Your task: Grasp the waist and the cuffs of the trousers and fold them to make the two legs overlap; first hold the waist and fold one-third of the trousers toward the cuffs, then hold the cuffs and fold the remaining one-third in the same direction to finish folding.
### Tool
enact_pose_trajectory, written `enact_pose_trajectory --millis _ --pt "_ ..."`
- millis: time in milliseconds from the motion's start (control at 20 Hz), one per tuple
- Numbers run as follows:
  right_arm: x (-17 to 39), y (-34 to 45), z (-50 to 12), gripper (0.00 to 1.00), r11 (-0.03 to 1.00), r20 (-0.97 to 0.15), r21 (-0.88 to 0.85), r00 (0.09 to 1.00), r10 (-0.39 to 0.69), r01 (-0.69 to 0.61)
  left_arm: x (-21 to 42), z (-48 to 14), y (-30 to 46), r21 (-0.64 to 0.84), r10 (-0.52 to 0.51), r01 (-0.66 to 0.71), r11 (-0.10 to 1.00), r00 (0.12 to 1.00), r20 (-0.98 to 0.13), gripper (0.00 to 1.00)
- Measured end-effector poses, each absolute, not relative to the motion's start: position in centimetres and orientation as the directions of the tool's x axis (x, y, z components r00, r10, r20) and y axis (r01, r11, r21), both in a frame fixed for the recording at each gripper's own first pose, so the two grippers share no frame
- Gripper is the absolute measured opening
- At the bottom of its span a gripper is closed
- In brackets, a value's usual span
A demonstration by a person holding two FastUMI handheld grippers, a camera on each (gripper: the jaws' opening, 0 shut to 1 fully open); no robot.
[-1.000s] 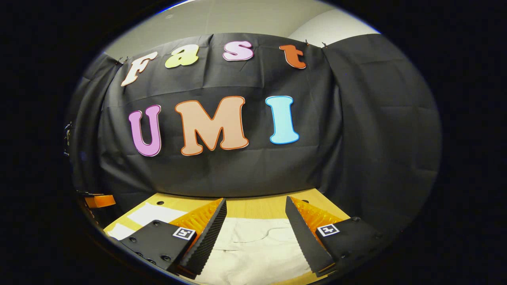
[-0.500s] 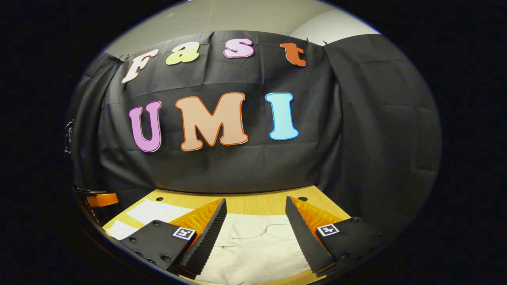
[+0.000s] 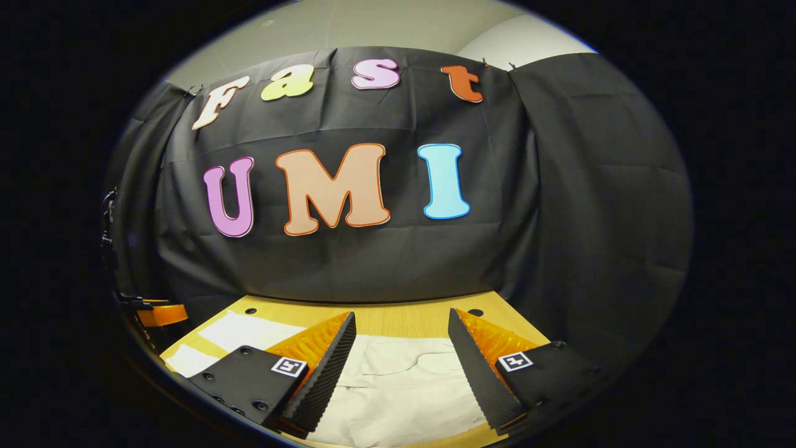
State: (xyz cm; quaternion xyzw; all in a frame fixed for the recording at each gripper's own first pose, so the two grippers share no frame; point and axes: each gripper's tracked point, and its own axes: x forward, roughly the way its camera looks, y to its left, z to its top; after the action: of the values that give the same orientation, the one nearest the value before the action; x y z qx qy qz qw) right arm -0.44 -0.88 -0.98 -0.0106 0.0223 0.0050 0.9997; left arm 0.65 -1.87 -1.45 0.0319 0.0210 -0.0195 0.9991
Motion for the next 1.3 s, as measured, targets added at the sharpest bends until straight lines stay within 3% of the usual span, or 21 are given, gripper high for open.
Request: enact_pose_trajectory --millis 400,650,950,1150,1200,1300 --pt "-0.3 -0.6 -3.2 0.95 0.999 -0.099 -0.031 0.994 0.037 -0.040 0.6 -5.0 -2.2 0.141 -0.108 0.129 0.982 0.983 -0.150 0.96" --pt "-0.5 0.1 -4.9 0.96 0.997 -0.152 -0.024 0.986 0.075 -0.080 -1.0 -10.4 -0.9 0.228 -0.189 0.274 0.934 0.923 -0.334 0.95" --pt "-0.6 0.6 -6.4 0.95 0.993 -0.194 -0.051 0.976 0.094 -0.106 -4.9 -17.8 4.2 0.311 -0.195 0.487 0.816 0.738 -0.646 0.95" --pt "-1.2 0.5 -7.7 0.96 0.991 -0.207 -0.079 0.974 0.087 -0.105 -7.1 -22.0 9.0 0.336 -0.125 0.560 0.757 0.629 -0.767 0.95" --pt "-1.3 0.4 -8.3 0.92 0.991 -0.219 -0.085 0.972 0.082 -0.102 -7.7 -23.1 10.2 0.342 -0.105 0.583 0.737 0.599 -0.794 0.95" --pt "-1.6 0.3 -9.1 0.96 0.991 -0.243 -0.092 0.967 0.073 -0.098 -8.7 -24.7 12.8 0.367 -0.046 0.630 0.684 0.540 -0.840 0.95"
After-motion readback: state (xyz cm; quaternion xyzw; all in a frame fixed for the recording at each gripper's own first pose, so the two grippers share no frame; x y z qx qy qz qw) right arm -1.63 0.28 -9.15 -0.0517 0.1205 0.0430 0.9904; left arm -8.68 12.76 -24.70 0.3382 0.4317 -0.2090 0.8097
